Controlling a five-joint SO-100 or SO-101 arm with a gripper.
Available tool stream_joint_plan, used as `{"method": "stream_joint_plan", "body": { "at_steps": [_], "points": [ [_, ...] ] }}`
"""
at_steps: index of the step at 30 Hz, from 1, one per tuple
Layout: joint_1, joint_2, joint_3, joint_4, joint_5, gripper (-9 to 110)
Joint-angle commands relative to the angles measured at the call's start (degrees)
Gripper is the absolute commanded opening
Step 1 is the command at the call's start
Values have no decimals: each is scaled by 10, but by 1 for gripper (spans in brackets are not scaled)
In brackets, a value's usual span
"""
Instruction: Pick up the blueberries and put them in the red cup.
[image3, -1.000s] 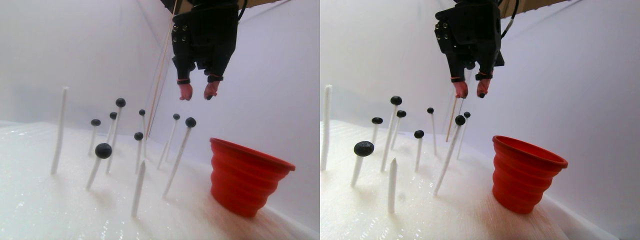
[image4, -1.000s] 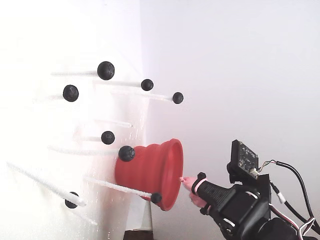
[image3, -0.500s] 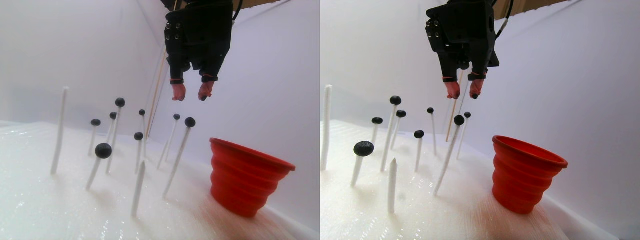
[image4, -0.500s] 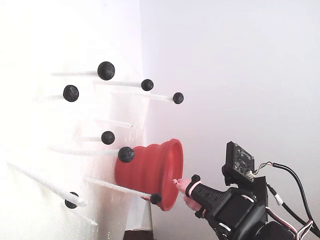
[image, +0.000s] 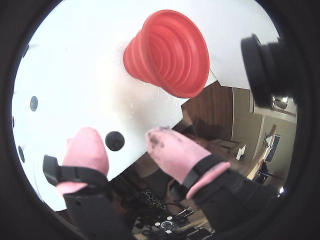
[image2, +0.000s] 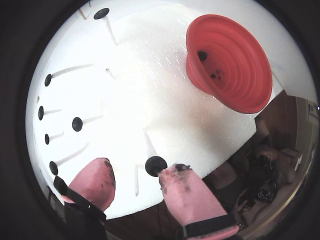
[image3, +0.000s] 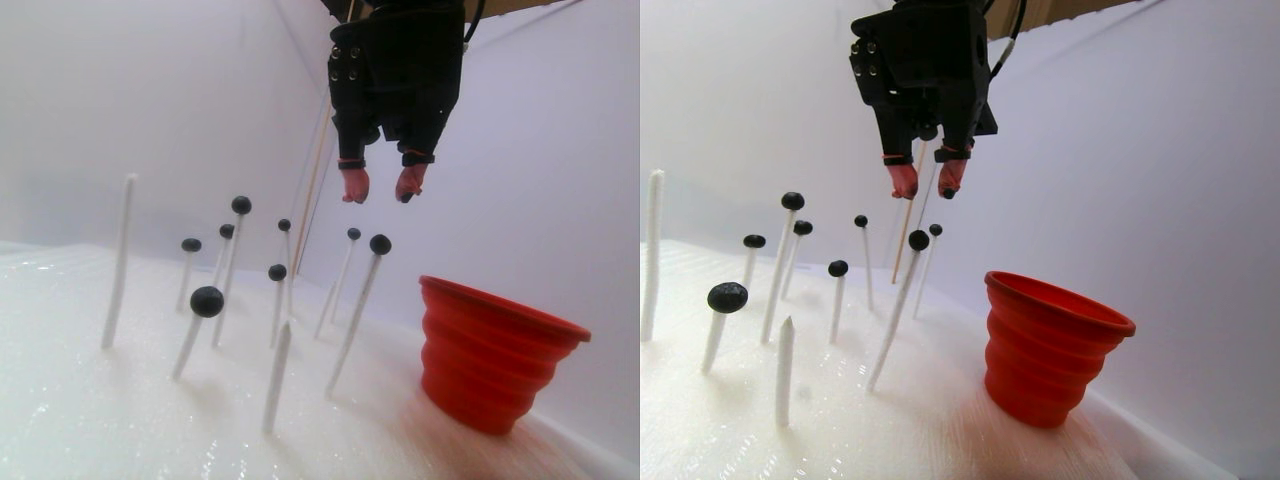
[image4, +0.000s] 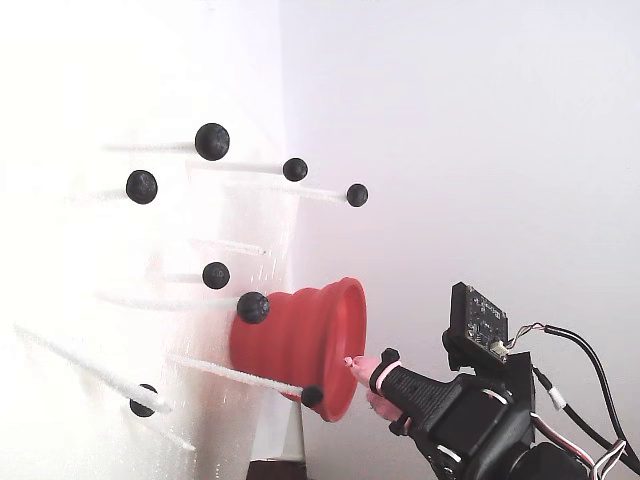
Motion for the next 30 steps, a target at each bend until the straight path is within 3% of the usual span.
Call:
{"method": "stream_joint_plan", "body": {
  "at_steps": [1,30],
  "points": [
    [5,3,-6,-9,2,18],
    [6,-66,0,-34,4,18]
  ]
}}
